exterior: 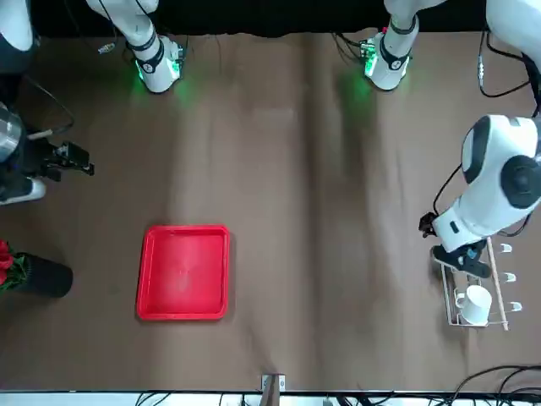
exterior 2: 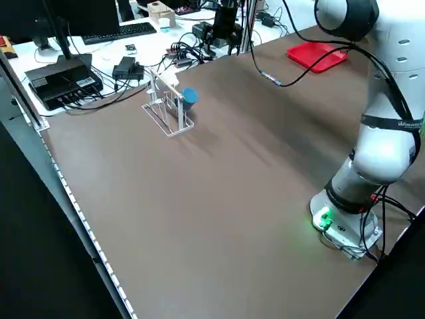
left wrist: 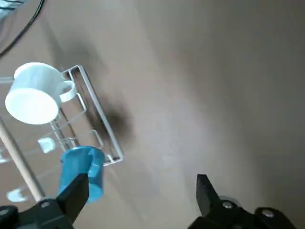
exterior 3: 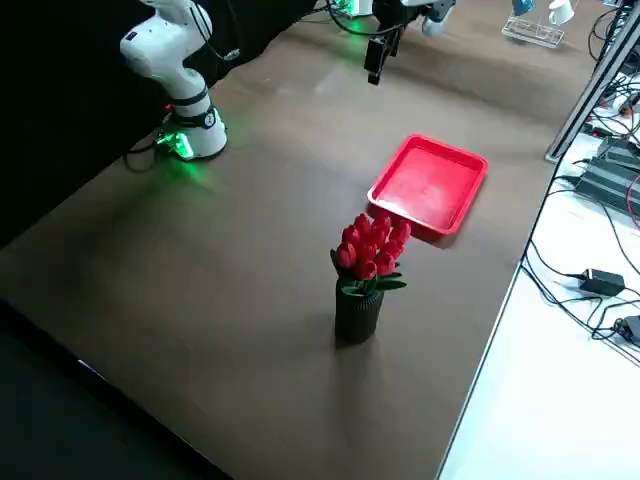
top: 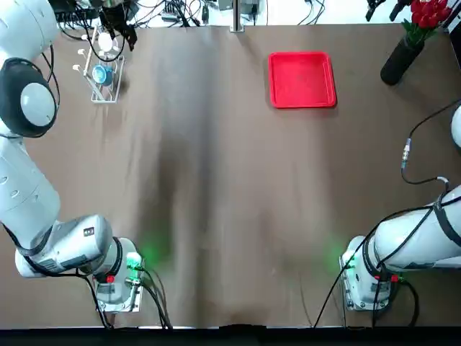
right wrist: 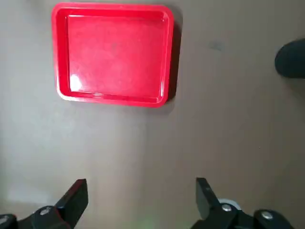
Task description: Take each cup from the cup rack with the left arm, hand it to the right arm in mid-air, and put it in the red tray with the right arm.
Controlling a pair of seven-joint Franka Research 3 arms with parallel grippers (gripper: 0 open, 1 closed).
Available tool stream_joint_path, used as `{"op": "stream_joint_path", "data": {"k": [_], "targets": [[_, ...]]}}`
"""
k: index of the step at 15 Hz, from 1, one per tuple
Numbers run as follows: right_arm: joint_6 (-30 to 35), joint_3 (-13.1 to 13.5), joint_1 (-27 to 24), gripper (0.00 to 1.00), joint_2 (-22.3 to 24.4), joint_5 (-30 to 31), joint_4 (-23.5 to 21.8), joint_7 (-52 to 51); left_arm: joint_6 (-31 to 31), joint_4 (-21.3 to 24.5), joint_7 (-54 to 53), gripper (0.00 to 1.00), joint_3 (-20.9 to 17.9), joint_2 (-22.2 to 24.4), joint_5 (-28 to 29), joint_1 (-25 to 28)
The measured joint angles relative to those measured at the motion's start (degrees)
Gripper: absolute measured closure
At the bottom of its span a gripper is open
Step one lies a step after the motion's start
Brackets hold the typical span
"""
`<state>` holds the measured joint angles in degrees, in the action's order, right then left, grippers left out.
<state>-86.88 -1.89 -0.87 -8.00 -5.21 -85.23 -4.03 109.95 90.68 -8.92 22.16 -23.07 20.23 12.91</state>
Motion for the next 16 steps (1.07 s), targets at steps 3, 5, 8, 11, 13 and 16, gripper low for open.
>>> {"op": "stream_joint_path", "data": {"k": [3, 5, 8, 11, 13, 16], "targets": [[0.0, 0.0, 0.1, 0.00, -1.5, 0.0, 0.0, 0.0, 3.5, 4.2, -3.2, 0.00, 0.0, 0.0, 6.1, 1.0], [-0.2, 0.0, 0.2, 0.00, -2.1, 0.0, -0.1, 0.0, 8.0, 8.5, -8.8, 0.00, 0.0, 0.0, 10.7, 3.9], [-0.4, 0.0, 0.3, 0.00, -2.2, -0.1, 0.0, 0.0, 12.2, 11.7, -13.4, 0.00, 0.0, 0.0, 13.5, 6.8], [-0.4, 0.0, 0.3, 0.00, -2.5, -0.2, -0.1, 0.0, 14.1, 13.1, -16.2, 0.00, 0.0, 0.0, 16.3, 8.1], [-0.4, 0.1, 0.3, 0.00, -2.9, -0.2, -0.1, 0.0, 15.6, 13.9, -17.4, 0.00, 0.0, 0.1, 16.8, 8.7], [-0.4, 0.0, 0.3, 0.00, -3.1, -0.2, -0.1, 0.0, 18.5, 15.8, -17.8, 0.00, 0.0, 0.0, 18.9, 10.0]]}}
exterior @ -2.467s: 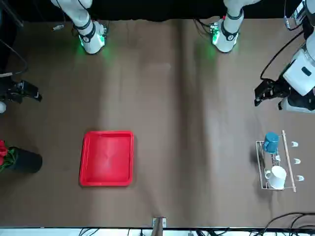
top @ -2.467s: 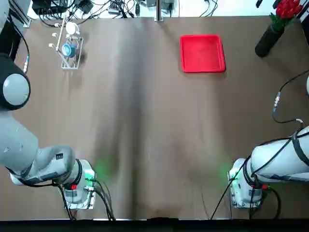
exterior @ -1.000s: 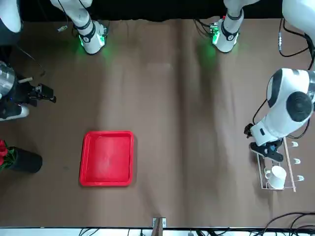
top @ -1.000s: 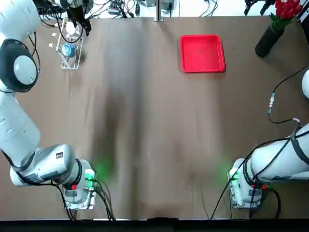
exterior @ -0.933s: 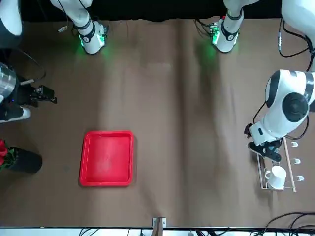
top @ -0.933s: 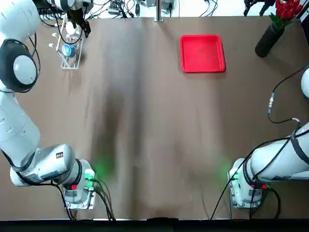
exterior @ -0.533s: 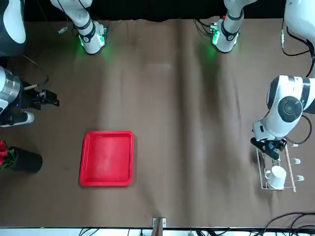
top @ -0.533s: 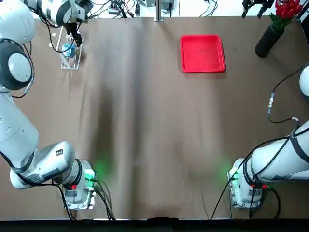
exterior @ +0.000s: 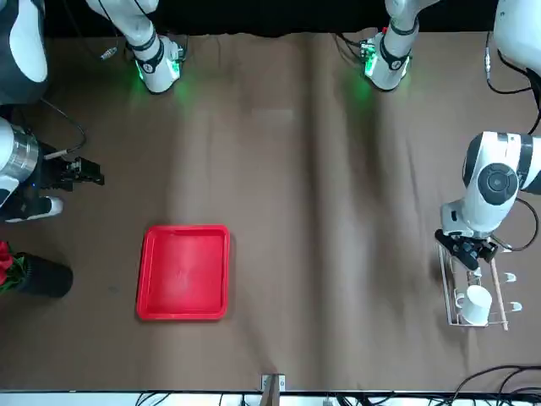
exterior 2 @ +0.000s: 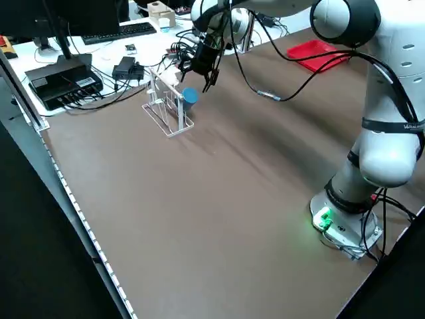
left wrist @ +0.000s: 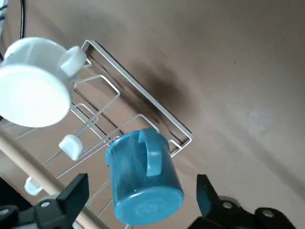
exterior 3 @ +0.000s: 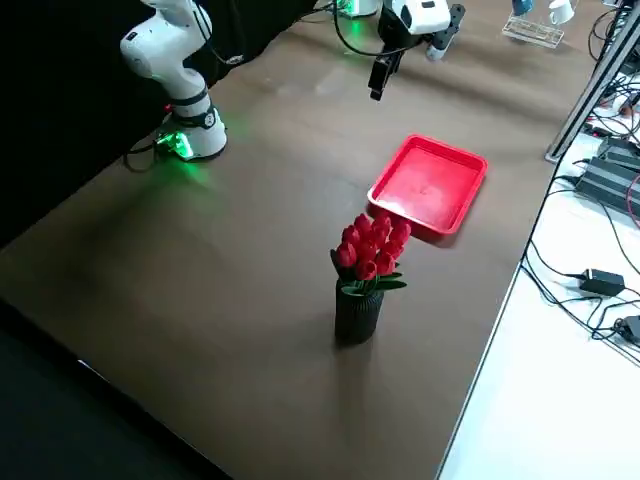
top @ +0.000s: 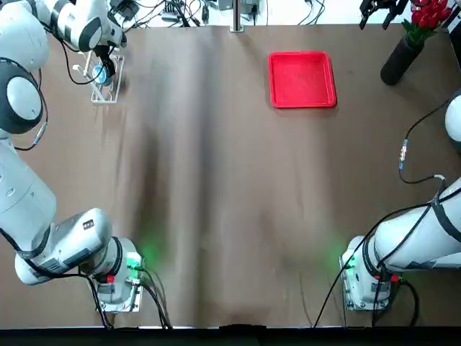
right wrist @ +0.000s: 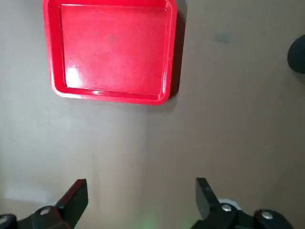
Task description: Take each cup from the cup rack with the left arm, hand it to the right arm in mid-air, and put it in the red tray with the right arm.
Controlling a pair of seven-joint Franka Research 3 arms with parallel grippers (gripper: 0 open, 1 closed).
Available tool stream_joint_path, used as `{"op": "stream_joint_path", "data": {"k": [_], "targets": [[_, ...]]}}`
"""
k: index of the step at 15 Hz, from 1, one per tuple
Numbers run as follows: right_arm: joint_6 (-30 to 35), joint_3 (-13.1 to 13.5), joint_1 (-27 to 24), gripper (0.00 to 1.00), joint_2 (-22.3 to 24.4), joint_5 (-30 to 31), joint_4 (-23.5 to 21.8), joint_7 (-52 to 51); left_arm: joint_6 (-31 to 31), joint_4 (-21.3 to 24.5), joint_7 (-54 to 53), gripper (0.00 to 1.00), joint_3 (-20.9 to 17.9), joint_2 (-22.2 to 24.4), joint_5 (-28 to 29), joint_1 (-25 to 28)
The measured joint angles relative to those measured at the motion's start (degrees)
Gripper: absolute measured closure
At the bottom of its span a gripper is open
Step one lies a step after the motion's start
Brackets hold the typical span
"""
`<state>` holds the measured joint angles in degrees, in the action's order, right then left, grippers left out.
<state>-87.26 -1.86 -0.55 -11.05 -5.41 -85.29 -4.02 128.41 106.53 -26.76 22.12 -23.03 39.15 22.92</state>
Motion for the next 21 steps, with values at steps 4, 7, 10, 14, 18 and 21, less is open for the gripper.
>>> {"op": "stream_joint_path", "data": {"k": [4, 7, 10, 14, 18, 21], "targets": [[0.2, 0.0, 0.0, 0.00, -0.1, 0.0, 0.0, 0.0, 2.0, 1.6, -0.2, 0.00, 0.0, -0.5, 0.5, 1.5], [0.3, 0.0, 0.0, 0.00, -0.1, 0.0, 0.0, 0.0, 2.0, 2.0, -0.2, 0.00, 0.0, -1.1, 1.0, 1.5], [0.4, 0.0, 0.0, 0.00, -0.1, 0.0, 0.0, 0.0, 2.1, 2.6, -0.2, 0.00, 0.0, -1.5, 3.9, 1.7], [0.4, 0.0, 0.0, 0.00, -0.1, 0.0, 0.0, 0.0, 2.1, 2.8, -1.3, 0.00, 0.0, -1.5, 4.7, 1.8], [0.4, 0.0, 0.1, 0.00, -0.1, 0.0, 0.0, 0.0, 2.1, 2.8, -3.4, 0.05, 0.0, -1.5, 4.7, 3.1], [0.4, 0.0, 0.1, 0.00, -0.1, 0.0, 0.0, 0.0, 2.1, 2.9, -3.6, 0.05, 0.0, -1.5, 4.7, 3.3]]}}
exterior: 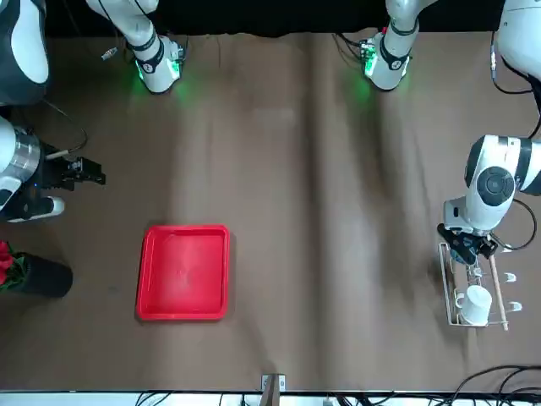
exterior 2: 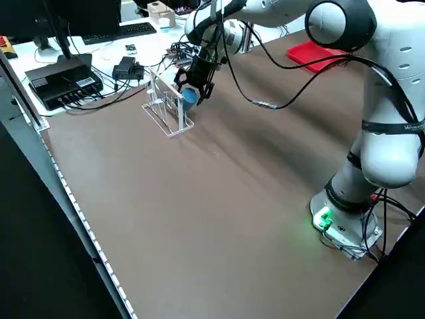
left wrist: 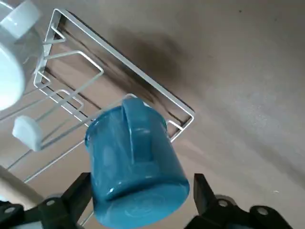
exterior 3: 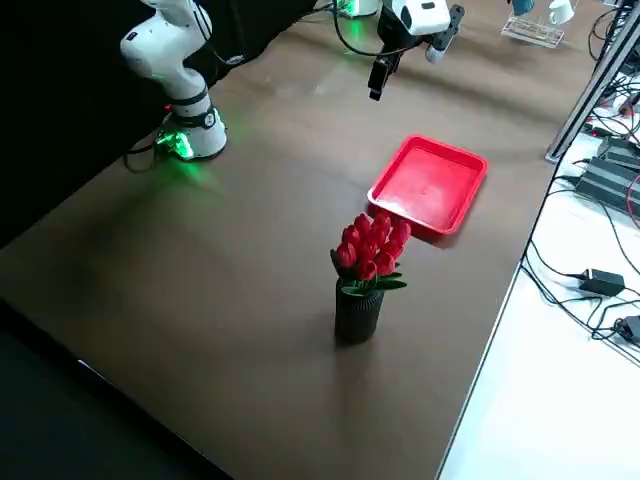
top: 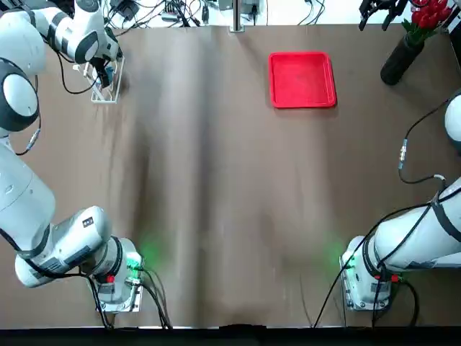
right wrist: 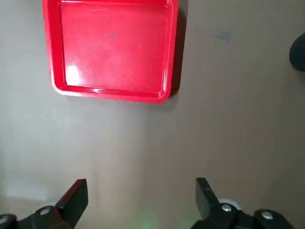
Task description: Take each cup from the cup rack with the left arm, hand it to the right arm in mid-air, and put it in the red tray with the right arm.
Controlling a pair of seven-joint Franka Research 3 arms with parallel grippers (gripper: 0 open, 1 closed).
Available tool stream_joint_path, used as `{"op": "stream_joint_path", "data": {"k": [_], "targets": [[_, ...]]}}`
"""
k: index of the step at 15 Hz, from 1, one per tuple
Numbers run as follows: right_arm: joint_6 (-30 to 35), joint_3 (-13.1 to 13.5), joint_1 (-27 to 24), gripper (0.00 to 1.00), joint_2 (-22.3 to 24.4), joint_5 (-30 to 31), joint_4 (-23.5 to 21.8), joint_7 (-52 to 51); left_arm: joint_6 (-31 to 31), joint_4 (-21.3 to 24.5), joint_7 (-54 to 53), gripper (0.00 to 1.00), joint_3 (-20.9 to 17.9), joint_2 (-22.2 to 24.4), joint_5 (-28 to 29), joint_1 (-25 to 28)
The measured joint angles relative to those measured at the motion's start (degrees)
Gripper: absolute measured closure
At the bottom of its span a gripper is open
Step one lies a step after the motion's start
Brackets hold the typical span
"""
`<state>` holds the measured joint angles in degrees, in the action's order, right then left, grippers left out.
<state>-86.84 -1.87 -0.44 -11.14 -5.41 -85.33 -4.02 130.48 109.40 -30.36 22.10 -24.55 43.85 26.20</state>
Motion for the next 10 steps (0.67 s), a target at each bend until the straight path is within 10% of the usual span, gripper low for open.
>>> {"op": "stream_joint_path", "data": {"k": [4, 10], "targets": [[0.0, 0.0, 0.0, 0.00, 0.0, 0.0, 0.0, 0.0, 0.0, 0.0, 0.0, 0.24, 0.0, 0.0, 0.0, 0.0], [0.6, 0.0, -0.1, 0.00, 0.0, 0.0, 0.0, 0.0, 0.3, -0.9, 0.0, 0.24, 0.5, 0.5, 0.0, 0.0]]}}
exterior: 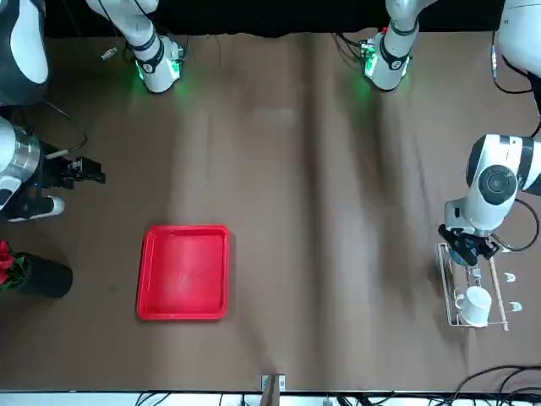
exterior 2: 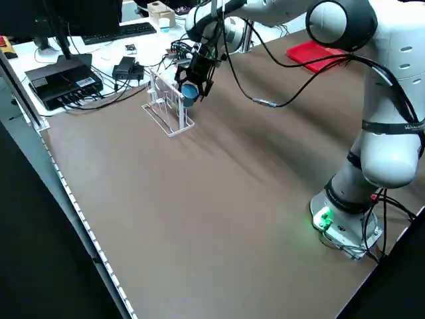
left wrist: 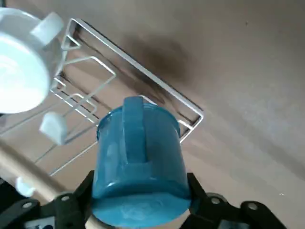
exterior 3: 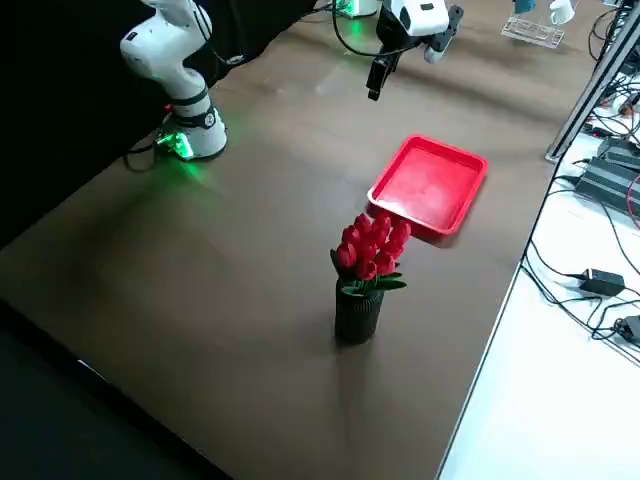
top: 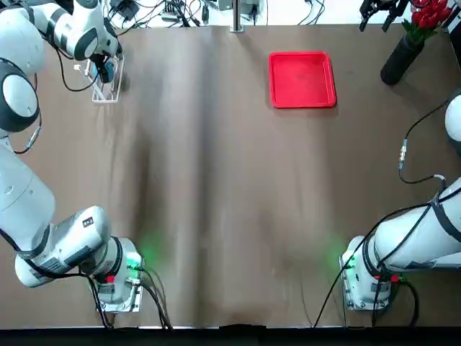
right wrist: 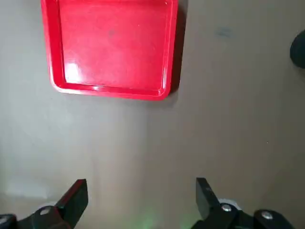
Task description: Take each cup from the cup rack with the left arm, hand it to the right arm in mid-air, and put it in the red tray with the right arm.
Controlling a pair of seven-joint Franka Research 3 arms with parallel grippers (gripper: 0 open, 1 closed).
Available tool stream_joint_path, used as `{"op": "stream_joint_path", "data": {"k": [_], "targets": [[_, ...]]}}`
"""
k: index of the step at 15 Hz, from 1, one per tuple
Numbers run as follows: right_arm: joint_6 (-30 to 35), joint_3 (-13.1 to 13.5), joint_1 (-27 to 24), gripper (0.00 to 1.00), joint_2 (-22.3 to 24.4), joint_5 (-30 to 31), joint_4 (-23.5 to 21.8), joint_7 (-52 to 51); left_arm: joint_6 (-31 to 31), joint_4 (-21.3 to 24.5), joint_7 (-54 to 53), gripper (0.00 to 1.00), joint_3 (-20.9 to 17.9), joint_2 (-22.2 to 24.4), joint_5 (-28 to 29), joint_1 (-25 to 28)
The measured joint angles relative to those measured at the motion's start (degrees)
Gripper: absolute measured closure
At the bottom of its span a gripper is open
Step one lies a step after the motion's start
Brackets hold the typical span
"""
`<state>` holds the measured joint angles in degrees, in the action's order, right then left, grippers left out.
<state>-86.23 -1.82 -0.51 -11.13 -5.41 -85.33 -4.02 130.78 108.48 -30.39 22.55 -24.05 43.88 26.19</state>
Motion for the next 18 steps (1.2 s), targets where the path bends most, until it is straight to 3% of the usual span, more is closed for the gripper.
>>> {"op": "stream_joint_path", "data": {"k": [6, 12, 16, 17, 18], "targets": [[0.3, 0.0, 0.0, 0.00, 0.0, 0.0, 0.0, 0.0, -0.5, -0.6, -0.1, 0.24, 2.0, 5.0, 0.0, -0.2], [1.4, 0.1, -0.3, 0.00, 0.0, 0.0, 0.0, 0.0, -10.2, -0.7, -0.1, 0.24, 8.1, 10.7, -0.9, -0.2], [1.2, 0.1, -0.4, 0.00, 0.0, -1.2, 0.0, 0.0, -16.4, -3.0, 0.1, 0.24, 12.3, 12.9, -13.6, -0.2], [1.2, 0.1, -0.6, 0.00, 0.0, -4.0, 0.0, 0.0, -20.1, -5.7, 0.2, 0.24, 14.1, 13.3, -22.4, -0.2], [1.1, 0.2, -0.7, 0.00, 0.0, -6.1, 0.0, -0.1, -21.7, -6.9, 0.5, 0.24, 14.7, 13.5, -26.7, -0.2]]}}
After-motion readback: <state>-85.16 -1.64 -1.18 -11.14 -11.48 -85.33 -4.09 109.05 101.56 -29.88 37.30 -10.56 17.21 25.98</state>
